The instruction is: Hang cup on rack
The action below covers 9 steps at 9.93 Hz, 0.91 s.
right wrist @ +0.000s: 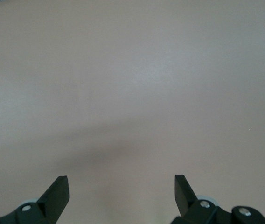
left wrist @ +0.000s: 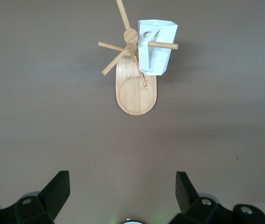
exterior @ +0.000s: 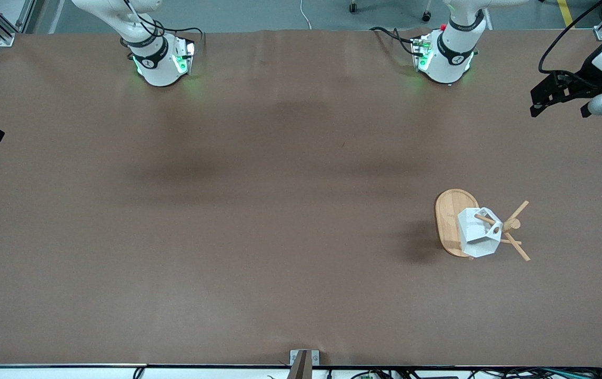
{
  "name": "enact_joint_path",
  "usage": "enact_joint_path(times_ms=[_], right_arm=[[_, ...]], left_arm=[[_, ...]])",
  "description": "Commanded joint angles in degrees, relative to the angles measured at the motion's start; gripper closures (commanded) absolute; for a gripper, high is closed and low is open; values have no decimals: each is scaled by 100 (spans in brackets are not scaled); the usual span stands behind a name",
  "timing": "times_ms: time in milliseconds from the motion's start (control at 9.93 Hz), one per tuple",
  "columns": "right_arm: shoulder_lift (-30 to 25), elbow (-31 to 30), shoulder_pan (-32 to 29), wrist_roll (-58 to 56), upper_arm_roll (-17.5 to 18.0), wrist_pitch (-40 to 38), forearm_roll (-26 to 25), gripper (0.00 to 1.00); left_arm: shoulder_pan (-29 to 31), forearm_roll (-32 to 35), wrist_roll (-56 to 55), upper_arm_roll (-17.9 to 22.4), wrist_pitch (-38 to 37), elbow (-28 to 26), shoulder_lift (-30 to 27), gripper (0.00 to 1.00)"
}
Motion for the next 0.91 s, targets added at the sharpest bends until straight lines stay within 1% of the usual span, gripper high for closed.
enact_joint_path(times_ms=[0,604,805], right_arm=[[-14,0,-49,-55,41,-35,-50,0],[-23,0,-23,-55,32,-44,-50,0],[-23,0,-23,-55,23,-44,-50,0]], left_arm=[[13,127,-115,-48,-12,-121,185,0],[40,145,16,-30,-47,107,283,0],[40,145,25,-13,-283,99,283,0]])
